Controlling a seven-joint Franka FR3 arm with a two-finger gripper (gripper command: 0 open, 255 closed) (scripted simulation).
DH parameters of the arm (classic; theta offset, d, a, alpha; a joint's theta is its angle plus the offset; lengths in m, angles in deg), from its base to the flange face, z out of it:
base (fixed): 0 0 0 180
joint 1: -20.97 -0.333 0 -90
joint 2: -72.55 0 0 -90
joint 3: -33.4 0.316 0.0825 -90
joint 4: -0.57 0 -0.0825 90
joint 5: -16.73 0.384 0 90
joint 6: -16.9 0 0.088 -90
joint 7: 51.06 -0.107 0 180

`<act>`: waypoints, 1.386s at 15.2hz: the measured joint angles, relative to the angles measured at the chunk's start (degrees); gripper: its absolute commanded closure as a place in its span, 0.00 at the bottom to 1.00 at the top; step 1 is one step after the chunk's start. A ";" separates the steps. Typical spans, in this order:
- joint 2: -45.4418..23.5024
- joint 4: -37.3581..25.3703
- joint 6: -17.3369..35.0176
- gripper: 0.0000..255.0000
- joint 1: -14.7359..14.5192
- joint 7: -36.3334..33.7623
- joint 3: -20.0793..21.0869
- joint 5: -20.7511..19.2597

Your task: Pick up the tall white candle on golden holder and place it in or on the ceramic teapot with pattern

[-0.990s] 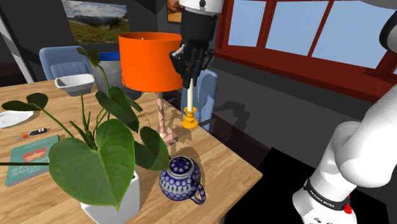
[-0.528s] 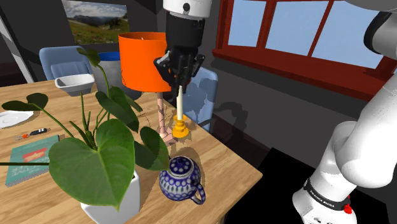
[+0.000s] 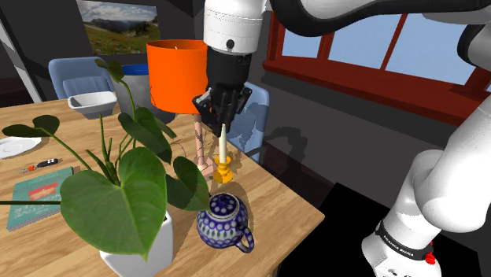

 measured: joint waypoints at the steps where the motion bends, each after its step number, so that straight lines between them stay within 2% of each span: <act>1: 0.03 0.82 0.78 1.00 -0.04 -0.13 0.05 0.00; 13: 0.68 10.63 10.01 1.00 -0.21 -0.71 0.15 0.22; 19: 0.72 11.36 10.73 1.00 -0.22 -0.76 0.16 0.24; 20: 0.72 11.37 10.74 0.00 -0.22 -0.76 0.16 0.24; 21: 0.72 11.37 10.74 0.00 -0.22 -0.76 0.16 0.24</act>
